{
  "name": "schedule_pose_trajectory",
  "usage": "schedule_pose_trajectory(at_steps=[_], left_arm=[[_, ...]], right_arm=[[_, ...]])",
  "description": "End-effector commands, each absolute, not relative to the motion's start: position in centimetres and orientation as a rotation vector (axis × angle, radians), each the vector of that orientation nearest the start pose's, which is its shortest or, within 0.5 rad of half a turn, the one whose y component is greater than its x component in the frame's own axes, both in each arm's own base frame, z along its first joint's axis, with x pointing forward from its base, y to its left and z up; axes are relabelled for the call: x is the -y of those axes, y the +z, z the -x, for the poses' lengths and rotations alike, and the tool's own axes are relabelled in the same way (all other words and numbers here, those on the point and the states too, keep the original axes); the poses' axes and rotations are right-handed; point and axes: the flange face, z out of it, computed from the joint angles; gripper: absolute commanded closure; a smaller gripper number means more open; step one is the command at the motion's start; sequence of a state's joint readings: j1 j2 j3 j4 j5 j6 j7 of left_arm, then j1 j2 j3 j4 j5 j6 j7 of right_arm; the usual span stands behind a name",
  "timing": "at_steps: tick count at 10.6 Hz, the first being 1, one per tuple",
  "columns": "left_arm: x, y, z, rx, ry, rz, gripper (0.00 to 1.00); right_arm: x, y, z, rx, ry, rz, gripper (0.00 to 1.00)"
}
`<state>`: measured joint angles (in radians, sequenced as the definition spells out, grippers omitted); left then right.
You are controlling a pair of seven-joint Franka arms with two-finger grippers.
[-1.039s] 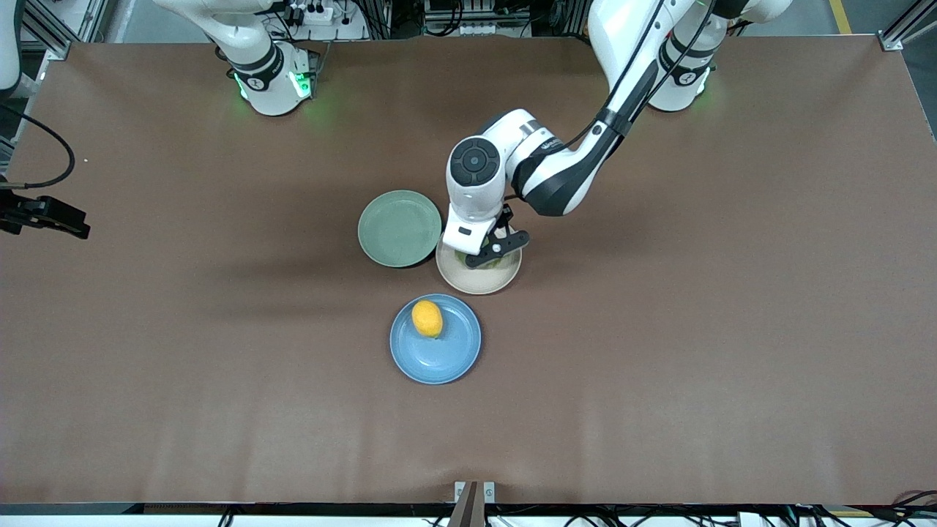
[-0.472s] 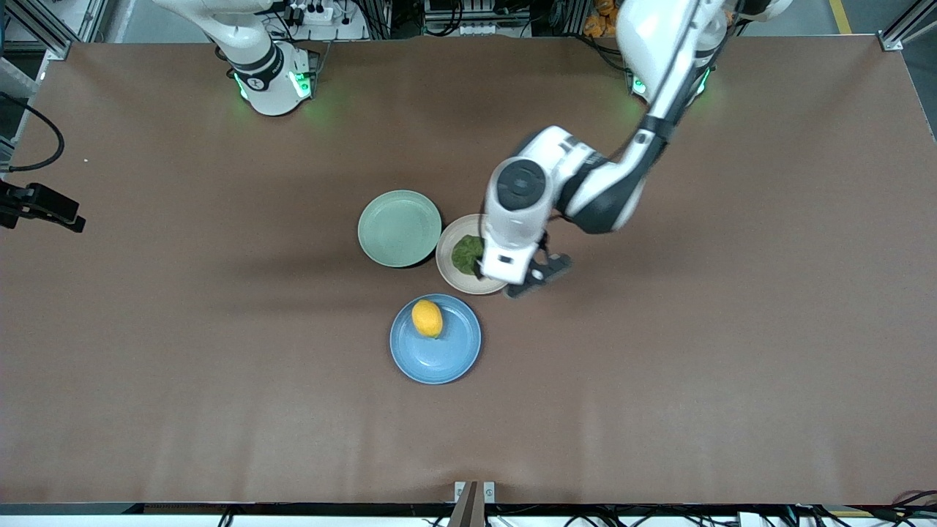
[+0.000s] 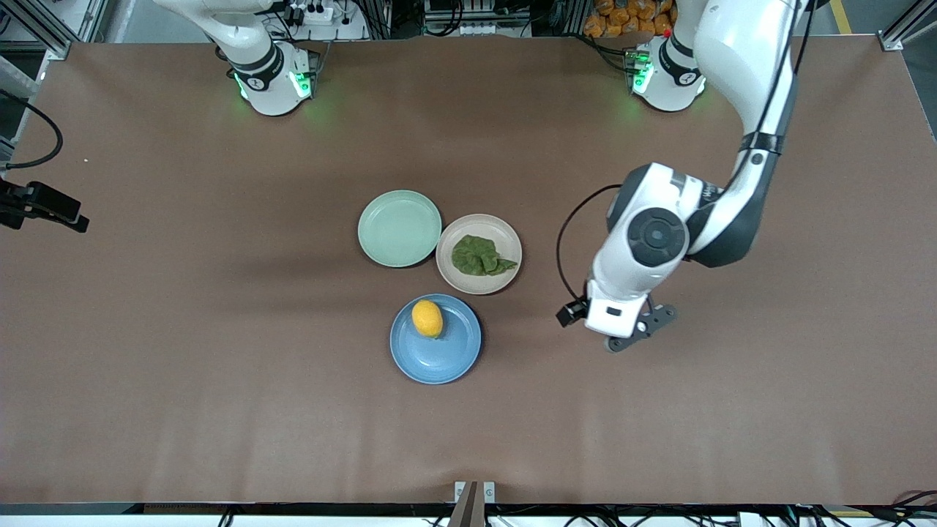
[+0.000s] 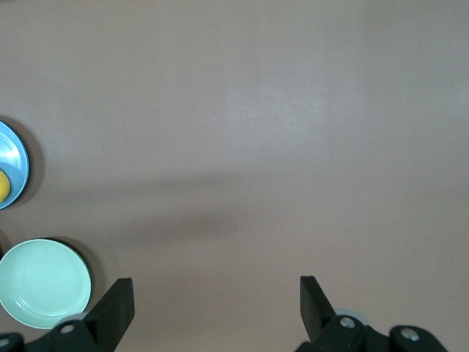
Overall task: Place lemon and lettuce in plates
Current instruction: 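Open the left gripper and draw it back from the beige plate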
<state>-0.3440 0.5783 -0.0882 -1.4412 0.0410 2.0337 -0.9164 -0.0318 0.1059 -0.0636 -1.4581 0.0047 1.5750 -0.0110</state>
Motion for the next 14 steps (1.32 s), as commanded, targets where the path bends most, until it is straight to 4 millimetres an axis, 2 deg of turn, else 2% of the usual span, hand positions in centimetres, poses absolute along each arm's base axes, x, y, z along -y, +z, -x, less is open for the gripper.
schedule_pose_trajectory(at_steps=[1,2,4,7,8,9,12,14], left_arm=[[26.1,36.9,-64.9,0.680,0.042,3.067,0.00],[24.6,36.9,-64.8,0.674,0.096,3.042,0.00],[22.1,38.3,-63.6,0.632,0.142,3.030,0.00],[15.8,41.3,-59.1,0.440,0.163,3.070,0.00],[12.9,42.6,-58.0,0.414,0.163,3.093,0.00],[11.4,43.5,-56.6,0.349,0.161,3.105,0.00],[11.2,46.0,-54.2,0.331,0.139,3.103,0.00],[10.3,49.5,-53.5,0.283,0.060,3.120,0.00]], right_arm=[[5.2,62.5,-58.1,-0.181,-0.018,3.125,0.00],[5.2,62.5,-58.1,-0.179,-0.018,3.127,0.00],[5.1,62.3,-57.9,-0.172,0.004,3.131,0.00],[5.1,63.2,-57.5,-0.173,-0.020,3.135,0.00],[5.1,63.1,-57.6,-0.170,-0.020,3.135,0.00],[4.8,63.2,-57.6,-0.163,-0.022,3.137,0.00],[4.9,63.4,-57.6,-0.165,-0.032,3.137,0.00],[5.2,63.4,-57.6,-0.168,-0.032,3.137,0.00]])
